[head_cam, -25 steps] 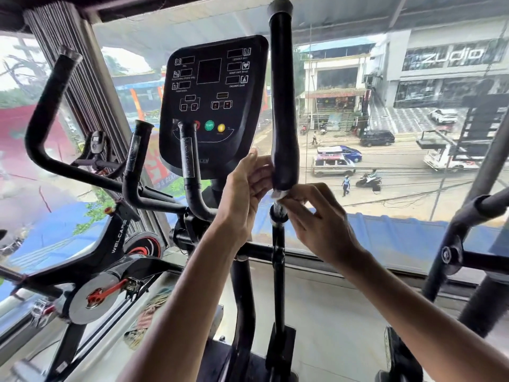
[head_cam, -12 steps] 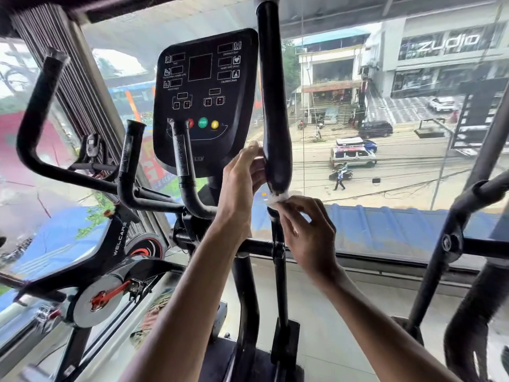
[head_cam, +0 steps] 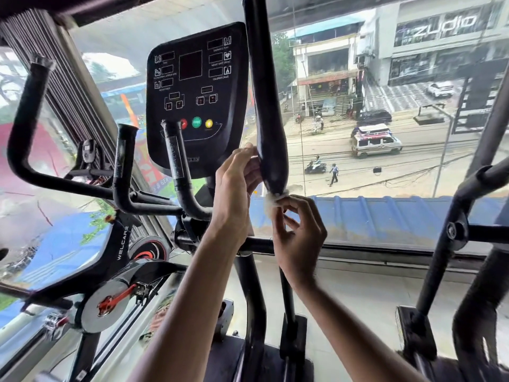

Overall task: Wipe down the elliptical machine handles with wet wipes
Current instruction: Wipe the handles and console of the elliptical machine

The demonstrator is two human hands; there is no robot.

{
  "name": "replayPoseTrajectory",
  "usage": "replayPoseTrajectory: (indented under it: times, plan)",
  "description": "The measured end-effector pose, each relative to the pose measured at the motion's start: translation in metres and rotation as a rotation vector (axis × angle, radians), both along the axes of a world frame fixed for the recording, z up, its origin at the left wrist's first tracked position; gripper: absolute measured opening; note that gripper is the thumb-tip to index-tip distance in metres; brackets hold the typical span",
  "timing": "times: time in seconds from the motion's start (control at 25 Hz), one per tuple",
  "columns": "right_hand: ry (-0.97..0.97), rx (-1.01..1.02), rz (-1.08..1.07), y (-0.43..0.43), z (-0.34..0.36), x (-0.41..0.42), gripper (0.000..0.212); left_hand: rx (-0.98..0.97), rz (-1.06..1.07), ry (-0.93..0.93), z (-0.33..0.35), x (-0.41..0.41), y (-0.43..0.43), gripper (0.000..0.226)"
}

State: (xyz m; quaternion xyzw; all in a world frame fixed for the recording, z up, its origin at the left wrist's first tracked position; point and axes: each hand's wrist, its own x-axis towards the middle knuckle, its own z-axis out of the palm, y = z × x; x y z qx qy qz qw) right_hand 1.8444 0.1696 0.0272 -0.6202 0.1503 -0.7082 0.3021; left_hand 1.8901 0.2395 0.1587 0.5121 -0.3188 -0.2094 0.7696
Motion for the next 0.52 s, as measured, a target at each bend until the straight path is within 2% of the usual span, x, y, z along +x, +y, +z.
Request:
replayPoseTrajectory:
  times: [0.16,0.28,0.36,0.52]
  plan:
    - [-0.110,0.574,0.225,0.010,0.004,0.026,0.017,-0.056,0.025,-0.054,-0.007,-0.001,-0.002,0.015]
    - [-0.352,0.970,0.469,0.005,0.005,0.040,0.019,-0.069,0.023,-0.073,-0.008,-0.001,-0.002,0.010]
    - [-0.462,1.042,0.586,0.010,0.009,0.037,0.016,-0.072,0.009,-0.093,-0.009,0.000,-0.001,0.011]
    - [-0.487,1.088,0.637,0.016,0.014,0.033,0.020,-0.057,0.041,-0.138,-0.011,0.001,-0.001,0.014]
